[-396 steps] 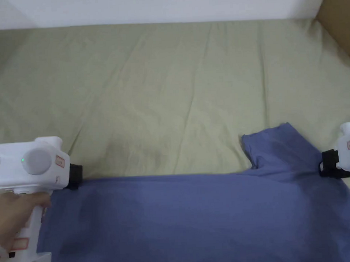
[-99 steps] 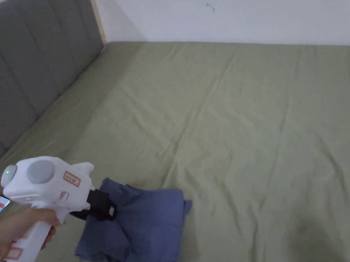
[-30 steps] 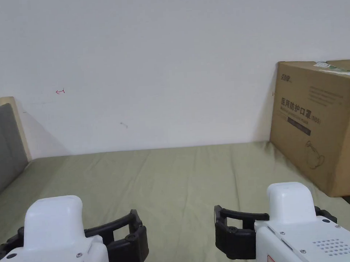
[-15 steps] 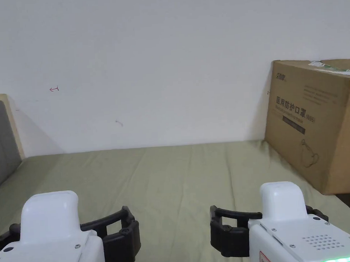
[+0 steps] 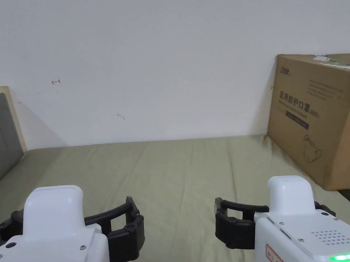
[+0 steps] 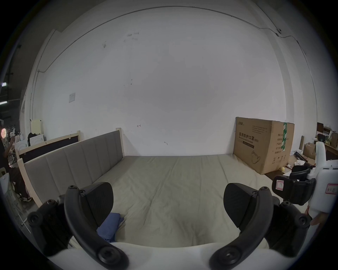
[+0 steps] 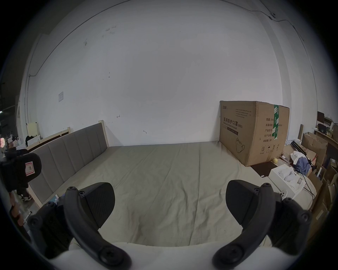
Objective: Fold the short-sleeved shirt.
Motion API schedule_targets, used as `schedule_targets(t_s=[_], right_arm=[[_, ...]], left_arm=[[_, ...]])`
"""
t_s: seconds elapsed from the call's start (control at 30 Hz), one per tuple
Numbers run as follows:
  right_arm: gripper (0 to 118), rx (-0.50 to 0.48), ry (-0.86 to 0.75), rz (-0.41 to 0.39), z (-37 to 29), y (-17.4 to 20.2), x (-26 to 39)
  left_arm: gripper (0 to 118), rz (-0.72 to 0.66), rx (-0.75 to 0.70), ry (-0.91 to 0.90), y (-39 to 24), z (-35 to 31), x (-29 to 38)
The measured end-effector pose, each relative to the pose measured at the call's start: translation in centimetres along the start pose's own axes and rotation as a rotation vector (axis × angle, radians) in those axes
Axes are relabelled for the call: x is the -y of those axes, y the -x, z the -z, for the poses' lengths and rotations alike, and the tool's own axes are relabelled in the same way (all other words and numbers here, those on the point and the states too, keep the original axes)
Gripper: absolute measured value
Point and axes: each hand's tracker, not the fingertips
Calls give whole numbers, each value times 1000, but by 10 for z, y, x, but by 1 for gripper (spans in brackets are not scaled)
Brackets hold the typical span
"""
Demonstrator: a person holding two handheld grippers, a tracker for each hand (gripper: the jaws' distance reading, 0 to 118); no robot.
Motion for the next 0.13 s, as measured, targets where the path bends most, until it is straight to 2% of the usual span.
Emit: schedule_targets(t_s=[0.13], right_arm=[[118,-2,-13,8,-2,-1,-1]], left_arm=[[118,14,-2,0,-2,1,2]])
